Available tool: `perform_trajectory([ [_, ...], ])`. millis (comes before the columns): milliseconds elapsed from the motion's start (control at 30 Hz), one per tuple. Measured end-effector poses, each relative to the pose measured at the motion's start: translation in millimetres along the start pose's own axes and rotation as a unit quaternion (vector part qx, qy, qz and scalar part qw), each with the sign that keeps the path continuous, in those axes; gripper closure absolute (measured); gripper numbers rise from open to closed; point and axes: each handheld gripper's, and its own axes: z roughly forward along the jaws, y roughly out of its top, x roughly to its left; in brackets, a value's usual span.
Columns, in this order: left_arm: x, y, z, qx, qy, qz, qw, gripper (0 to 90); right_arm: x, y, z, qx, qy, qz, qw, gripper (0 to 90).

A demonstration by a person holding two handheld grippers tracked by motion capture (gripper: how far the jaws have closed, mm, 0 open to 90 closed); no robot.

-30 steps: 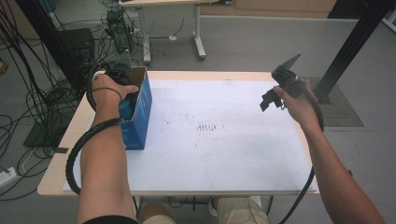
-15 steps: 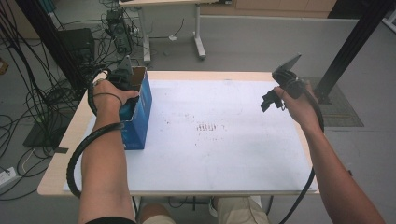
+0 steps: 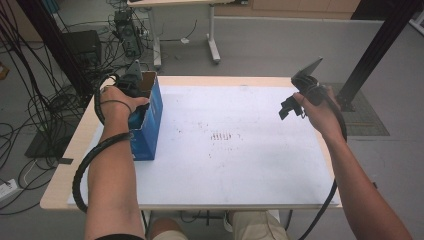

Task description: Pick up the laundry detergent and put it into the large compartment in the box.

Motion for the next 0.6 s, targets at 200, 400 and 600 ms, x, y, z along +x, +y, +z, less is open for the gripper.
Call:
perform_trajectory([
  [200, -0.8, 1.3, 0.1, 0.001, 0.001, 0.000, 1.0000, 37.5, 0.1, 0.2, 0.3, 0.001, -0.001, 0.000, 1.0000, 6.3],
  [400, -1.3, 0.5, 0.2, -0.001, 0.001, -0.002, 1.0000, 37.5, -1.2, 0.3, 2.1, 0.003, 0.001, 0.000, 1.0000, 6.3],
  [600, -1.6, -0.2, 0.3, -0.002, 0.002, -0.003, 1.0000, 37.5, -1.8, -0.3, 3.2, 0.002, 0.000, -0.001, 1.0000, 6.3],
])
